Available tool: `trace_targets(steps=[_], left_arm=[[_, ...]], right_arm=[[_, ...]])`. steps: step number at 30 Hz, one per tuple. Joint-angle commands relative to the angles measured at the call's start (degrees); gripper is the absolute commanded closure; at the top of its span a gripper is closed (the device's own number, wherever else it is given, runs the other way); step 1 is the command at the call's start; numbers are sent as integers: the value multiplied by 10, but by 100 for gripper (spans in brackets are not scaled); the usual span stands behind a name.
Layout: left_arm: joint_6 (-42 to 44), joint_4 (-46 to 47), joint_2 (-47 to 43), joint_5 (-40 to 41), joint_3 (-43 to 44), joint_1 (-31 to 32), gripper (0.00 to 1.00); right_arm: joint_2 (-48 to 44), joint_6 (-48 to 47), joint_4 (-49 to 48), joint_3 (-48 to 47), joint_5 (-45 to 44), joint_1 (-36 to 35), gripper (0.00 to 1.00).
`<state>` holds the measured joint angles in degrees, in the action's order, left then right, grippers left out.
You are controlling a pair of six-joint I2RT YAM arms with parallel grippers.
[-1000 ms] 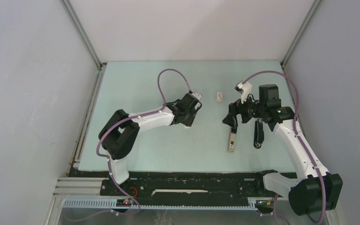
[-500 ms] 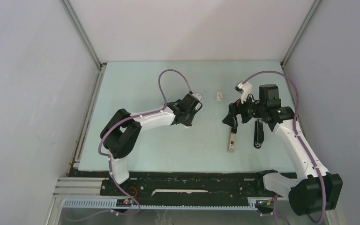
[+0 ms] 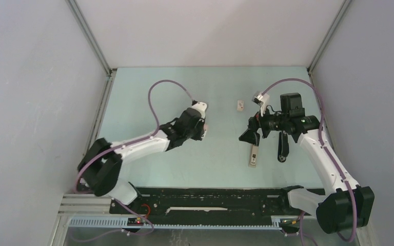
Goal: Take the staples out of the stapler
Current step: Pick up the stapler from the center of the board.
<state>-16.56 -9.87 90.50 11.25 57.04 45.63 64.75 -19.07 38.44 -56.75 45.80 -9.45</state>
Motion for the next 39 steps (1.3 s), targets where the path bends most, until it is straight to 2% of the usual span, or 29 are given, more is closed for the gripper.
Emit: trace_targets(steps=[1, 6, 12, 19, 29, 39], left_arm=[[-23, 134, -106, -31, -103, 3, 100], [-15, 240, -190, -74, -213, 3, 100], [-6, 299, -251, -107, -271, 3, 100], [0, 353, -327, -145, -328, 3, 100], [13, 415, -434, -157, -406, 3, 100], [-14, 454, -464, -173, -428, 3, 100]], right_arm=[[8, -73, 16, -5, 104, -28, 0], [13, -132, -36, 39, 155, -61, 1], [44, -152, -133, 60, 221, -69, 0], [81, -203, -168, 52, 196, -135, 0], [143, -169, -219, 51, 225, -188, 0], [165, -134, -255, 51, 252, -189, 3]])
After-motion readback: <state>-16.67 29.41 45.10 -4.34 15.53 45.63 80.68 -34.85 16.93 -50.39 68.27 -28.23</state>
